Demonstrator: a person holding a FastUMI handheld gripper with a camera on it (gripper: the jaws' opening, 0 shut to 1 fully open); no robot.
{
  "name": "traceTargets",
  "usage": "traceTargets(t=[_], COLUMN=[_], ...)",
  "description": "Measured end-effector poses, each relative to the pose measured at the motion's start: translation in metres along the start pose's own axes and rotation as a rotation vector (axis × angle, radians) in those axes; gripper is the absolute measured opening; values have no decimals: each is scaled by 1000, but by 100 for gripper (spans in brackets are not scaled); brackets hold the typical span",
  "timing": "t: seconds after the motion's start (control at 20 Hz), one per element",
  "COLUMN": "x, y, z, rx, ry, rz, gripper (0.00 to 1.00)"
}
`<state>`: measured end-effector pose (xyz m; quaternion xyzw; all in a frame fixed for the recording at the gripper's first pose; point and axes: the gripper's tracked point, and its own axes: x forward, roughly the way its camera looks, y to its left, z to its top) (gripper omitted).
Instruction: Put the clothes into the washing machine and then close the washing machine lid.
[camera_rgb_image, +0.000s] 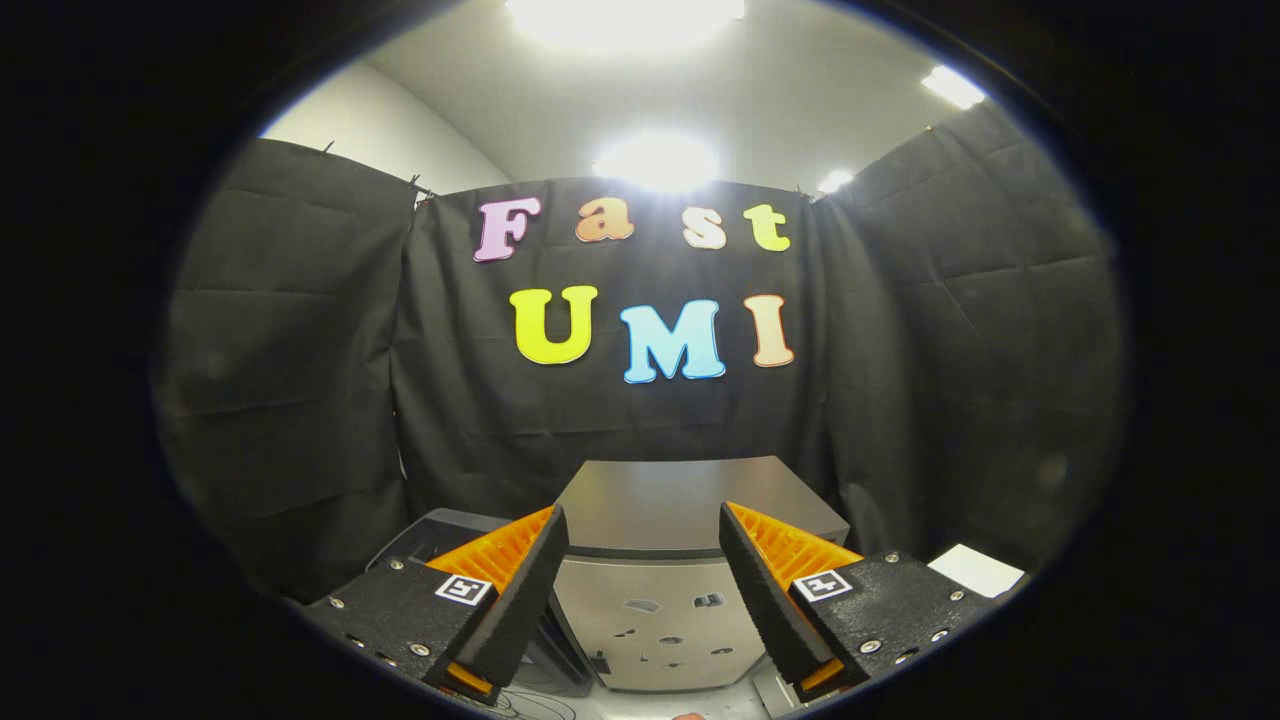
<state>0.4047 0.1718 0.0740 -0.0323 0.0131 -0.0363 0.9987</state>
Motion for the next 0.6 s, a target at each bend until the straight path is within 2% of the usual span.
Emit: traceTargets(t=[0.6], x=[-18], y=[15], z=[4], rx=[-12], ry=[-37], rz=[12], gripper=[94])
